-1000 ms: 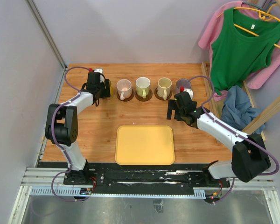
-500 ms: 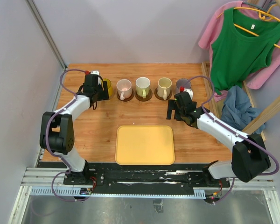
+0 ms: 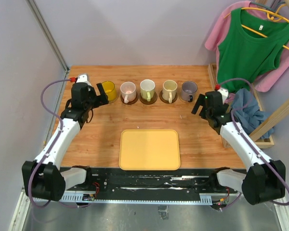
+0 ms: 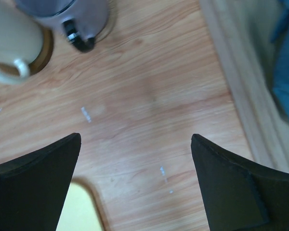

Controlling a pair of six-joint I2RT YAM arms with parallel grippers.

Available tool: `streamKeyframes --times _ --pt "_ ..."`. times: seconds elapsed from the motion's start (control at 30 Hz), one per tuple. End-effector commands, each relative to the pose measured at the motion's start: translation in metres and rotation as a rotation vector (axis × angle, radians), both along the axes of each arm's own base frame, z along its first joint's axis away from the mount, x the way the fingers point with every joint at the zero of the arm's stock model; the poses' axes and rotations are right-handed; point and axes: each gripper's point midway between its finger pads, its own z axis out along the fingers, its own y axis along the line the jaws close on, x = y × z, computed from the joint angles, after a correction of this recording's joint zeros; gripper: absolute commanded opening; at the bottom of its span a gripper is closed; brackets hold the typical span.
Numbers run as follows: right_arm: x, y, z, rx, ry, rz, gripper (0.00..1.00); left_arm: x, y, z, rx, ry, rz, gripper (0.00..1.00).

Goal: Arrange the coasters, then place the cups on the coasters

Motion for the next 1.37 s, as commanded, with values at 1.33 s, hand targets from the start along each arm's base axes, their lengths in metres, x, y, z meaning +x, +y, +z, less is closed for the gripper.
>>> streamKeyframes --times 1.33 --pt "-0.100 -0.107 0.064 -0.105 -0.298 -0.359 0.98 -0.104 0.048 0.030 0.014 -0.074 0.224 1.00"
